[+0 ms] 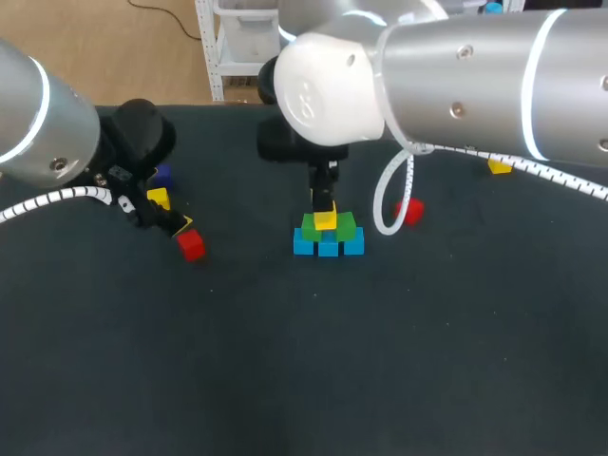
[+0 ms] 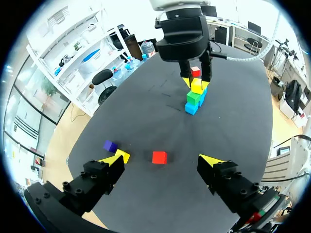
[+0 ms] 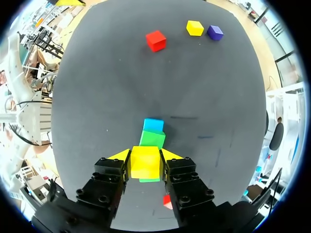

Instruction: Place the blue cubes, place green cubes on the blue cubes, place the yellow cubes on the green cubes, then place the red cubes on the yellow cubes, and place purple cube on the red cubes.

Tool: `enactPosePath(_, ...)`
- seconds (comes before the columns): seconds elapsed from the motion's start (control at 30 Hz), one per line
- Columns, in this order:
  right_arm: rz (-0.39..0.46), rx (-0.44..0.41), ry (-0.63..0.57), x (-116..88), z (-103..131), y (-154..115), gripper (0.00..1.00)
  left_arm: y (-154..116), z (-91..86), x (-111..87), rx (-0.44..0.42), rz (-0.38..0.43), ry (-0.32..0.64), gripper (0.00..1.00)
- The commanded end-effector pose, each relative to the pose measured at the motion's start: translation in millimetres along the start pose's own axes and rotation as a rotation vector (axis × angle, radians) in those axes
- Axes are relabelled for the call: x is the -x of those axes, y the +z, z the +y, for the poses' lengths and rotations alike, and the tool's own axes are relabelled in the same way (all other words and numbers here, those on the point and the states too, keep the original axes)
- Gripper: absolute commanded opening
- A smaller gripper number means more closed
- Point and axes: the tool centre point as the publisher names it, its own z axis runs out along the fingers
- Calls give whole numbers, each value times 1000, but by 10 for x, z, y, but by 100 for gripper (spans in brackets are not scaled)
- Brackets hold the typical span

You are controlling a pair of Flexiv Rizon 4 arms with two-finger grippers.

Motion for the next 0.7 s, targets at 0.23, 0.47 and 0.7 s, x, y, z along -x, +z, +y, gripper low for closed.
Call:
enactPosePath(0.23, -10, -6, -3, -24, 33, -43, 0, 0, 11, -8, -3, -3, 2, 100)
enactPosePath(0.47, -2, -5, -2, -41, 24, -18, 0, 0, 11, -8, -3, -3, 2, 100)
enactPosePath(0.7, 1, -5, -7, -44, 22, -8, 0, 0, 11, -8, -3, -3, 2, 100)
